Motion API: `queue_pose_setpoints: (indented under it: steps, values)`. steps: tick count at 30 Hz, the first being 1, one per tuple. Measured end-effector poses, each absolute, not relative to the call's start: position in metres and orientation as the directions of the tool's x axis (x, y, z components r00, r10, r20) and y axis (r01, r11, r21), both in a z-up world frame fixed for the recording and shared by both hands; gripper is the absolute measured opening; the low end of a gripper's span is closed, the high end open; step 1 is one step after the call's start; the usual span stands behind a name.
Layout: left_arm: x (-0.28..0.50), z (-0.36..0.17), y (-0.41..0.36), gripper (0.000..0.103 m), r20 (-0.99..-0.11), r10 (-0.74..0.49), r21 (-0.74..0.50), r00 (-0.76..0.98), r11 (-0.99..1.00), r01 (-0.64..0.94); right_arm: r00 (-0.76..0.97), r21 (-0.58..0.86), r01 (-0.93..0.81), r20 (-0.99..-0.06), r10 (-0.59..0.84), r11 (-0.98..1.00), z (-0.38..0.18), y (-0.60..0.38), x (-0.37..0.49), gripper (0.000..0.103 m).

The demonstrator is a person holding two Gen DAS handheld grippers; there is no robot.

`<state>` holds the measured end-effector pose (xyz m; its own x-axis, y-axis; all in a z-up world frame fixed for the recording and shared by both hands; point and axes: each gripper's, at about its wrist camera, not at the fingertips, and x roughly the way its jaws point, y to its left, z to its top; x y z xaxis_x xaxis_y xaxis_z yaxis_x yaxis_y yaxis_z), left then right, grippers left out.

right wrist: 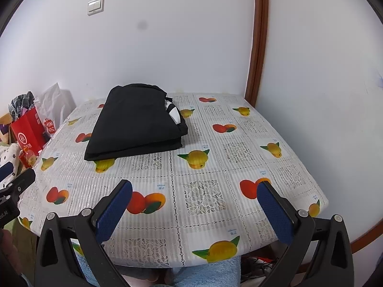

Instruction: Fold large clothes

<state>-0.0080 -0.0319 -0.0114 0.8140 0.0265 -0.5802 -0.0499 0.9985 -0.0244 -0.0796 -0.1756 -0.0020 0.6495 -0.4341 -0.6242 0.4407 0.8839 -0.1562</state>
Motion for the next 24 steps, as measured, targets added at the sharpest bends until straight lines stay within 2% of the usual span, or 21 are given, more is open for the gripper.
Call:
queue_pose_setpoints:
  steps: [24]
  values:
    - [-0.0090,-0.0106,-0.0328,0.097,-0.581,0.017,-0.033,0.814,0.999,-0.044,0.646,-0.153,0.462,-0.617,-0.449,0.874,-0.0011,-0.1813,-0.0848,0.102]
